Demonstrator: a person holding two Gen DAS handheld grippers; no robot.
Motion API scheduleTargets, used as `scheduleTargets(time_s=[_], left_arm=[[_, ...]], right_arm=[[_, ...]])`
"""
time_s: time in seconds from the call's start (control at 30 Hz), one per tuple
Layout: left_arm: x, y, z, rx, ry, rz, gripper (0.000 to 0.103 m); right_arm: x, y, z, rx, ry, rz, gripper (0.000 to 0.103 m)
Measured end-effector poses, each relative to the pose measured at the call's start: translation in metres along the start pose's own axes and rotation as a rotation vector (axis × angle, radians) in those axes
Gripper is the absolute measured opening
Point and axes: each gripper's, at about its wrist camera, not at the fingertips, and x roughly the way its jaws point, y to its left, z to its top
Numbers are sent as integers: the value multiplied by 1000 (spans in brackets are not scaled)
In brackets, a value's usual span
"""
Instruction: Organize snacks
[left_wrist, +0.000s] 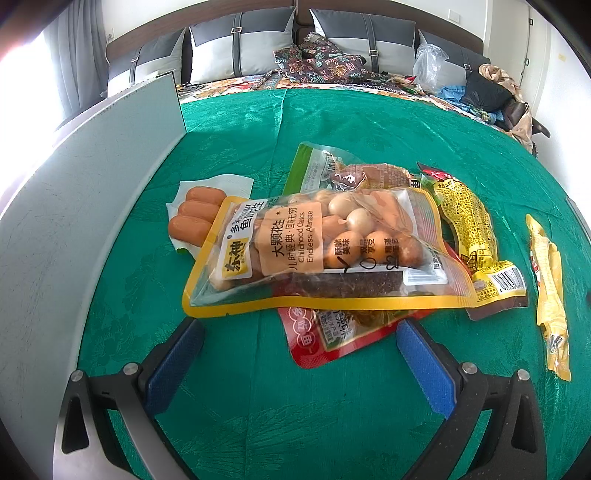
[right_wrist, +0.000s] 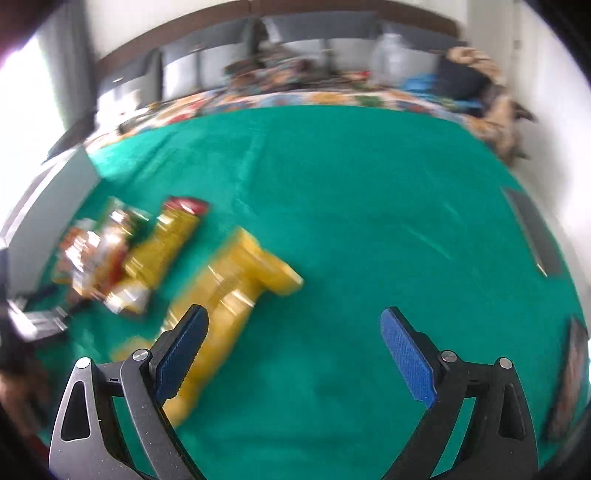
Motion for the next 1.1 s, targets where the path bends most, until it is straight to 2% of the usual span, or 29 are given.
scheduleTargets(time_s=[0.07, 0.17, 0.43, 0.53, 0.63, 0.7, 0.8, 0.83, 0.9, 0.93, 1.0, 1.1], left_arm=[[0, 0, 1, 0, 0, 0, 103], [0, 0, 1, -1, 0, 1, 103], [-1, -1, 0, 19, 3, -7, 103], [-7, 1, -7, 47, 47, -39, 103], [-27, 11, -24, -27, 83, -89, 103], [-39, 24, -24, -151, 104, -136, 103], [-50, 47, 5, -345, 69, -228, 103], [-46, 52, 24, -402, 76, -282, 103], [-35, 56, 53, -447, 112, -329, 102], [-31, 55, 73, -447, 101, -318, 102], [-21, 44, 107, -353, 73, -293, 102], [16, 22, 142, -170, 150, -258, 102]], right_arm=[[0, -11, -26, 2, 22, -51, 96], [15, -22, -38, 38, 72, -68, 98], [31, -18, -34, 20, 39, -62, 98], [41, -15, -28, 19, 38, -63, 98], [44, -15, -28, 20, 38, -64, 98], [51, -15, -22, 21, 38, -64, 98], [51, -15, -23, 21, 38, -64, 98], [51, -15, -23, 21, 37, -64, 98], [51, -15, -23, 21, 37, -63, 98], [51, -15, -23, 21, 37, -64, 98], [51, -15, -23, 21, 37, -63, 98], [51, -15, -23, 22, 37, -63, 98]])
